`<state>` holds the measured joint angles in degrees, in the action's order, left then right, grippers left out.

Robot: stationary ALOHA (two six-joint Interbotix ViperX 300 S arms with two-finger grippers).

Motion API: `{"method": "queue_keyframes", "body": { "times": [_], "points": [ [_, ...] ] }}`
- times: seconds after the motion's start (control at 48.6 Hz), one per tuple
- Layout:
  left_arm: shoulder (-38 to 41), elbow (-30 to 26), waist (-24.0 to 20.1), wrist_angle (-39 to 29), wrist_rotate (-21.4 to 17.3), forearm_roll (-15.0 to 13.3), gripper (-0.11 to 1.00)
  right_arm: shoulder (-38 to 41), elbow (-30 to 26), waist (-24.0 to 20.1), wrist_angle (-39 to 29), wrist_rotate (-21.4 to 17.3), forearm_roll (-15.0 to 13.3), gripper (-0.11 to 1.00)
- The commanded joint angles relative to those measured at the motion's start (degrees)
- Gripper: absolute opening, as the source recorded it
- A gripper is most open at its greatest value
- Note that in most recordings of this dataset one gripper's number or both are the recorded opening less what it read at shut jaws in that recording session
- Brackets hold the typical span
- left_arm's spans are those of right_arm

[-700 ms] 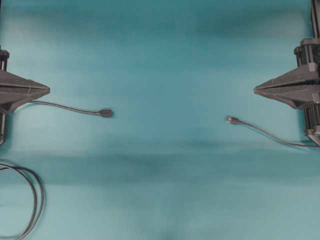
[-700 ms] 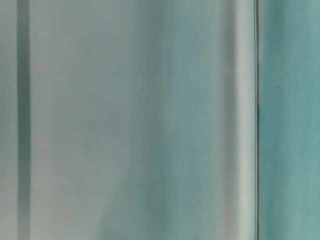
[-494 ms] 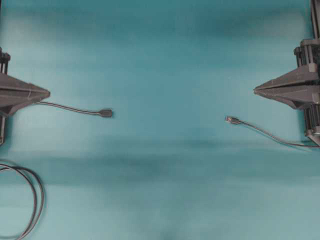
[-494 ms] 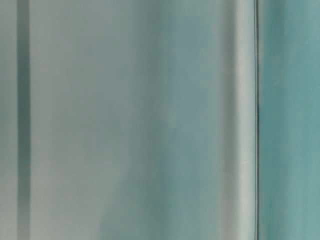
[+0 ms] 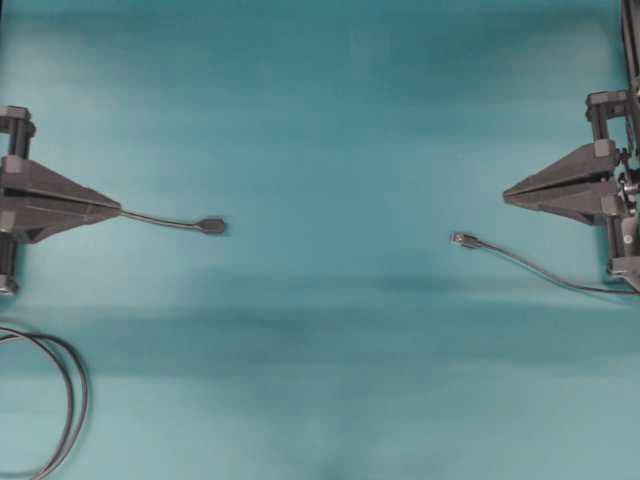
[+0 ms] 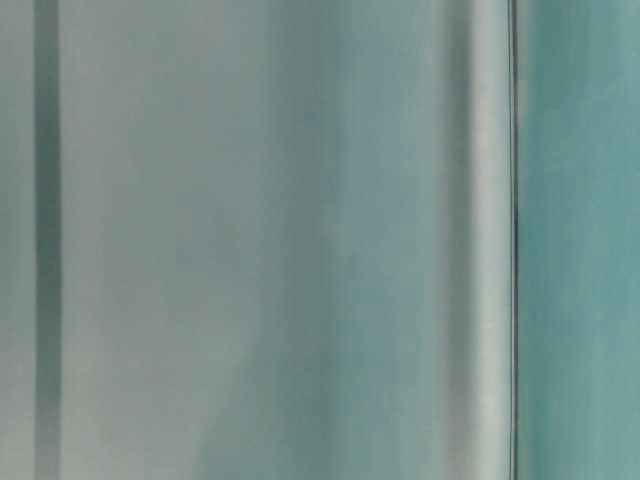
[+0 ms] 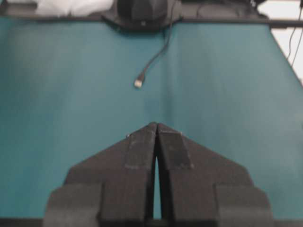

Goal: Insert the USB using both arms.
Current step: 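Open both grippers and move them over the two cable ends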

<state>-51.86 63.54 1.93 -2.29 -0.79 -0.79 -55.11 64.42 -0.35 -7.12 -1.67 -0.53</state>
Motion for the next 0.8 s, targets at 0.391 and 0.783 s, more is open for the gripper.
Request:
{"method": "queue_keyframes", "body": {
  "times": [0.391, 0.783],
  "points": [
    [7.0, -2.7, -0.9, -2.2, 0.8, -0.1, 0.54, 12.7, -4.1, 0.0, -6.8, -1.9, -0.2, -0.01],
    [9.9, -2.7, -2.4, -10.1, 0.9, -0.3, 0.72, 15.9, -3.6, 0.6, -10.5, -6.7, -0.2, 0.13]
  ]
}}
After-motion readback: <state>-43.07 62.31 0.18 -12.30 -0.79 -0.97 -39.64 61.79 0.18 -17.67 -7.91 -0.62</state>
